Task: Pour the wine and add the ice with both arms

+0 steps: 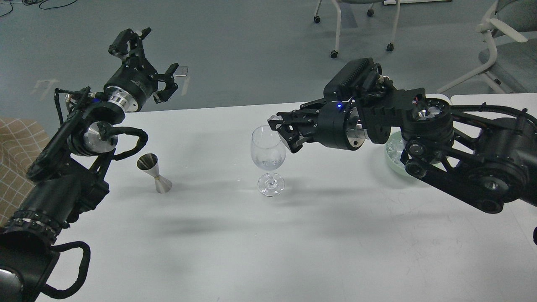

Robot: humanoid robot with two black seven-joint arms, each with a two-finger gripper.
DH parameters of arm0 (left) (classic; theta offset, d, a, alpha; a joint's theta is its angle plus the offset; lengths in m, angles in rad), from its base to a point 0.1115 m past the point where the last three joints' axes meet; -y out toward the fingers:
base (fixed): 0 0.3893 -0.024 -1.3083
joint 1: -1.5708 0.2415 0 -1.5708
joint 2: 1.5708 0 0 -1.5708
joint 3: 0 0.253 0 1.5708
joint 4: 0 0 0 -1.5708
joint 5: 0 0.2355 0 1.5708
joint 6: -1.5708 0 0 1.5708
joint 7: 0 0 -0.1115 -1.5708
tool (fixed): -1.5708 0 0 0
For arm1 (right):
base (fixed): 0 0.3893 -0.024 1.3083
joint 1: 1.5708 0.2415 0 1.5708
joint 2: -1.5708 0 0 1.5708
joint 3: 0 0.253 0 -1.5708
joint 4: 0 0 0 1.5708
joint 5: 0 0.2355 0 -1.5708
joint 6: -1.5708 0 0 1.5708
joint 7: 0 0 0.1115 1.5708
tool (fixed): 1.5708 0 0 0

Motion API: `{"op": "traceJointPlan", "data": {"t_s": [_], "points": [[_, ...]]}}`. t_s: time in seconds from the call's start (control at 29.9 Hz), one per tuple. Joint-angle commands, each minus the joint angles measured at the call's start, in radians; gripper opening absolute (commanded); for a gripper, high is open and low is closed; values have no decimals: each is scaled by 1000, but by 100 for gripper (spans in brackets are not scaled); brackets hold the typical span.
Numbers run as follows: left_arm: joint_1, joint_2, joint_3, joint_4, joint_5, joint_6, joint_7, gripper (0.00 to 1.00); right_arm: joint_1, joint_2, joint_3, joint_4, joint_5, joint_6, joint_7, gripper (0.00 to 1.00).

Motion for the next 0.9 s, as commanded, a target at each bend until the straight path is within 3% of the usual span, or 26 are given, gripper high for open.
{"op": "traceJointPlan", "data": {"t_s": [0.0,0.37,0.6,0.87], "points": [[0,0,0,0,0,0,0,98,0,13,0,-17,-3,-11,0,27],[-2,4,0,0,0,0,0,98,0,14,1,-18,-3,-12,0,40],[-5,4,0,0,0,0,0,98,13,13,6,-18,0,-12,0,41],[-6,8,0,0,0,-2,2,98,60,-42,174,-40,21,7,11,52]]}}
